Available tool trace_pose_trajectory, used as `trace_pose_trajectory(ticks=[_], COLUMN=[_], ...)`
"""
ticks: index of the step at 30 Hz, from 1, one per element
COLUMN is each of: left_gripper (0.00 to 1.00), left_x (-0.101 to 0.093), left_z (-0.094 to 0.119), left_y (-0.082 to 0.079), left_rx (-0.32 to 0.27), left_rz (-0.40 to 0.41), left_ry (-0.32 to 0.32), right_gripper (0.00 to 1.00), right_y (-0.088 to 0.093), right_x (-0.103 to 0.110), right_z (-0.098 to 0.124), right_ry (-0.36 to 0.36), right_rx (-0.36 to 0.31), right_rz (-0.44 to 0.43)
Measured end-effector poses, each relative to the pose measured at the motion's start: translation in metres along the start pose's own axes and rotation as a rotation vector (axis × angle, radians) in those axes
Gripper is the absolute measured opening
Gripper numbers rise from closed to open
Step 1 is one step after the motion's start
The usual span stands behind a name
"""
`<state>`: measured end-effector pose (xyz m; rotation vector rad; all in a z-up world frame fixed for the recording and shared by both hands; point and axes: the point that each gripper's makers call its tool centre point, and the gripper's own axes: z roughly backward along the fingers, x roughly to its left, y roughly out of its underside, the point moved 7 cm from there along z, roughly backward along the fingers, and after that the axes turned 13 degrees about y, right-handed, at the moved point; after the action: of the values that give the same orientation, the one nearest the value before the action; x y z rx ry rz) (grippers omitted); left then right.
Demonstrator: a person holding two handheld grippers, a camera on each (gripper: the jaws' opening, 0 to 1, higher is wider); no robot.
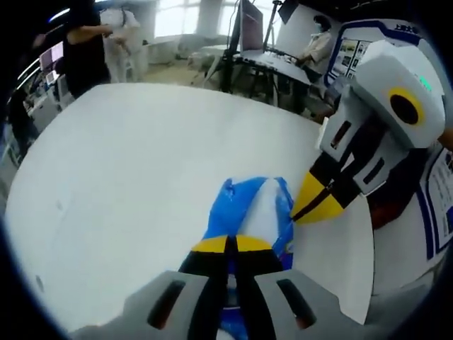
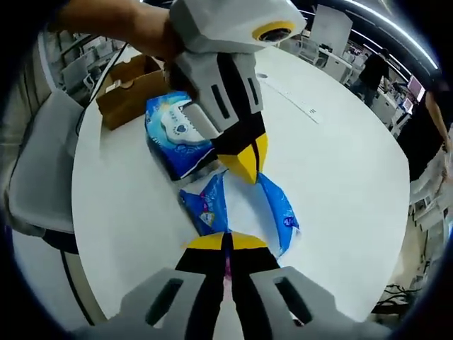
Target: Operate the shoe box by opening the lid, removing the specified soft item, and placing it in the target area until the item is outside and the box remains undamaged.
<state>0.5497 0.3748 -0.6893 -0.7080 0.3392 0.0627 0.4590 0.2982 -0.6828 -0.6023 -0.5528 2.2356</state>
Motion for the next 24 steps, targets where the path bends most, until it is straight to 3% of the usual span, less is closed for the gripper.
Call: trace_pose_trajectory(ticks=[5, 24], left_gripper=[0.01, 0.2], left_x=[-0.003, -0.033], left_z=[0.007, 0.053], left_y=[-0.003, -0.008], left_rx=[0.002, -0.01], left_rz=[-0.019, -0.094], left_ry=[-0.01, -0.055], right_gripper=[0.07, 0.28], right_y=[-0.004, -0.024], right_x=[0.002, 0.011], right_z=[0.008, 0.05], right_ry=[0.016, 0.103], right_rx=[-0.019, -0.065], right_rz=[-0.005, -0.047])
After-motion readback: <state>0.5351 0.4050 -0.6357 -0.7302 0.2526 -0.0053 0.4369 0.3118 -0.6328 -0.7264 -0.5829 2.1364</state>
